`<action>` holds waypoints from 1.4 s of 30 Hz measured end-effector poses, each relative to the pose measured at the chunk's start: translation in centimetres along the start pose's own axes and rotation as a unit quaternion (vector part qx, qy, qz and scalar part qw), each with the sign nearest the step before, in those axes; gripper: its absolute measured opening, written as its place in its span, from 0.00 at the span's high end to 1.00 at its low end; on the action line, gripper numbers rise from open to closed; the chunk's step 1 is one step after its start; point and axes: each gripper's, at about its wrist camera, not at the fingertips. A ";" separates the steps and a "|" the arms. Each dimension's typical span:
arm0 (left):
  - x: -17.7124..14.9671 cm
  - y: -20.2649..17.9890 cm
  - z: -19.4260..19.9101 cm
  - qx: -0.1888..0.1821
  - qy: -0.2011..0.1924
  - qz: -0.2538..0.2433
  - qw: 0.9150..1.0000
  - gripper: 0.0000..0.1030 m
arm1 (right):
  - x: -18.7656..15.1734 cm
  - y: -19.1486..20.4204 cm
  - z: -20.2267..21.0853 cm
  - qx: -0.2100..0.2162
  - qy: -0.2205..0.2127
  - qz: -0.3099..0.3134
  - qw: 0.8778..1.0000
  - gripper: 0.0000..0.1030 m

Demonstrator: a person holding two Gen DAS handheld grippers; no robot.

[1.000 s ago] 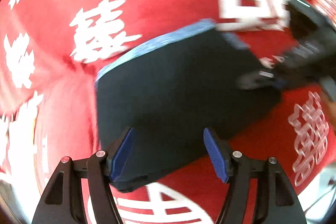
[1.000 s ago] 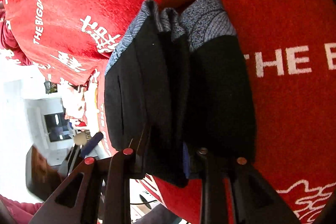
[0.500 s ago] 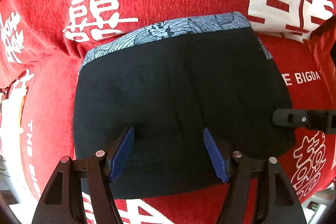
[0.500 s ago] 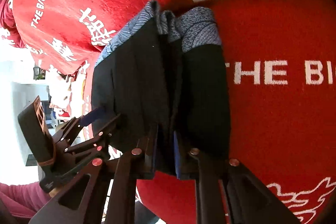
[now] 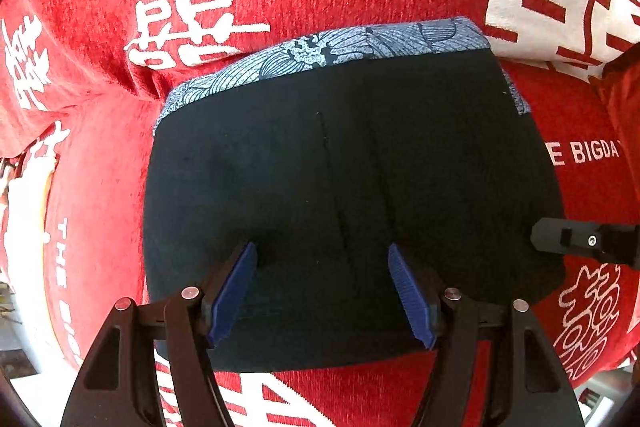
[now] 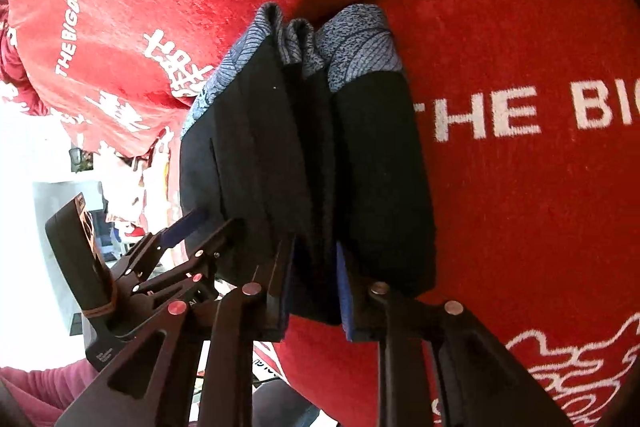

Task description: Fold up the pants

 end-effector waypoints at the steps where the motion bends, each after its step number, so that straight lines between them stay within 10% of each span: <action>1: 0.0 -0.1 0.1 0.001 0.001 0.001 1.000 0.32 | 0.0 0.0 -0.1 -0.002 0.000 0.000 1.000 0.78; 17: -0.1 1.0 0.0 -0.004 0.008 0.022 1.000 0.23 | 0.4 1.2 -0.8 -0.044 0.003 0.007 0.999 0.75; 21: 0.0 1.4 -0.4 0.017 0.010 0.026 0.999 0.04 | 0.2 1.3 -0.8 -0.048 -0.004 0.006 0.999 0.74; 42: -0.2 3.1 -0.5 -0.015 0.021 0.044 0.999 0.02 | -0.8 3.0 0.4 -0.098 -0.016 0.029 0.995 0.60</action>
Point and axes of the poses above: each gripper's, at about its wrist camera, not at the fingertips, and z roughly against the way its jaws point, y to its left, x to its top, and after that the axes turned 6 degrees about y, right-handed
